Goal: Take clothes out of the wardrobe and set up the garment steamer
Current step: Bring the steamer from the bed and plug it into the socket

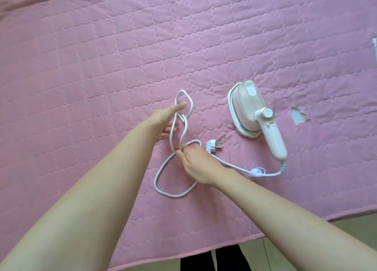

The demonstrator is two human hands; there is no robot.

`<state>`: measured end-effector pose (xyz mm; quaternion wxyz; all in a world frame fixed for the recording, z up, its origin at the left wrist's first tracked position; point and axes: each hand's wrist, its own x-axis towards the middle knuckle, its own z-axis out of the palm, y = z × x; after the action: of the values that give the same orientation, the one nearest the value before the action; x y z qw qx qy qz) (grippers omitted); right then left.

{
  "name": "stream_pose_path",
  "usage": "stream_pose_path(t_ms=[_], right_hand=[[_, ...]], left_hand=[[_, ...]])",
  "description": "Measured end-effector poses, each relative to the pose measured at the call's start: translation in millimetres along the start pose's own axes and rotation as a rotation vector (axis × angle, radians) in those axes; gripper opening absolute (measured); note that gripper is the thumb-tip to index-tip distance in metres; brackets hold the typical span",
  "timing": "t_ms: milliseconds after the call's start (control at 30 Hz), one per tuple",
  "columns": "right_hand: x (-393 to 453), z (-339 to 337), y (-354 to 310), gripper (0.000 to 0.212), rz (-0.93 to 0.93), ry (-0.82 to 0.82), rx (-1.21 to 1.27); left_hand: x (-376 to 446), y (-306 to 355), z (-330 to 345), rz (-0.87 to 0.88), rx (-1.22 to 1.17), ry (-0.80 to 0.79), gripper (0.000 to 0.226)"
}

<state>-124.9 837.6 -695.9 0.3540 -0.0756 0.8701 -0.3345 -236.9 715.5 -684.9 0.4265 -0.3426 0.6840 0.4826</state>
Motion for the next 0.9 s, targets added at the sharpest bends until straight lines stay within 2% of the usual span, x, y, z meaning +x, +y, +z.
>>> stream_pose_path(t_ms=[100,200,333,400,533,667,767,900], right_hand=[[-3,3,2,0.029,-0.044,-0.021,-0.094],[-8,8,9,0.029,-0.059,-0.026,-0.179],[-25,19,25,0.026,-0.13,-0.002,-0.264],[-35,22,32,0.026,-0.128,-0.006,-0.248],[-48,15,34,0.023,-0.149,0.087,-0.223],[-59,6,26,0.02,-0.11,0.045,-0.253],[-65,1,22,0.02,-0.094,0.021,-0.283],[-77,1,28,0.038,-0.05,-0.03,-0.258]], left_hand=[[4,-7,5,0.023,0.014,0.034,0.034],[3,-12,2,0.112,-0.158,0.053,0.01],[-1,-12,-22,0.122,-0.561,0.117,0.008],[-9,-14,-35,0.122,-0.564,0.085,0.009],[-28,-22,-55,0.171,-0.44,0.025,0.014],[-48,-28,-68,0.201,-0.282,0.039,0.052],[-66,-35,-67,0.27,0.055,0.031,0.074],[-81,-56,-56,0.367,0.482,0.07,0.081]])
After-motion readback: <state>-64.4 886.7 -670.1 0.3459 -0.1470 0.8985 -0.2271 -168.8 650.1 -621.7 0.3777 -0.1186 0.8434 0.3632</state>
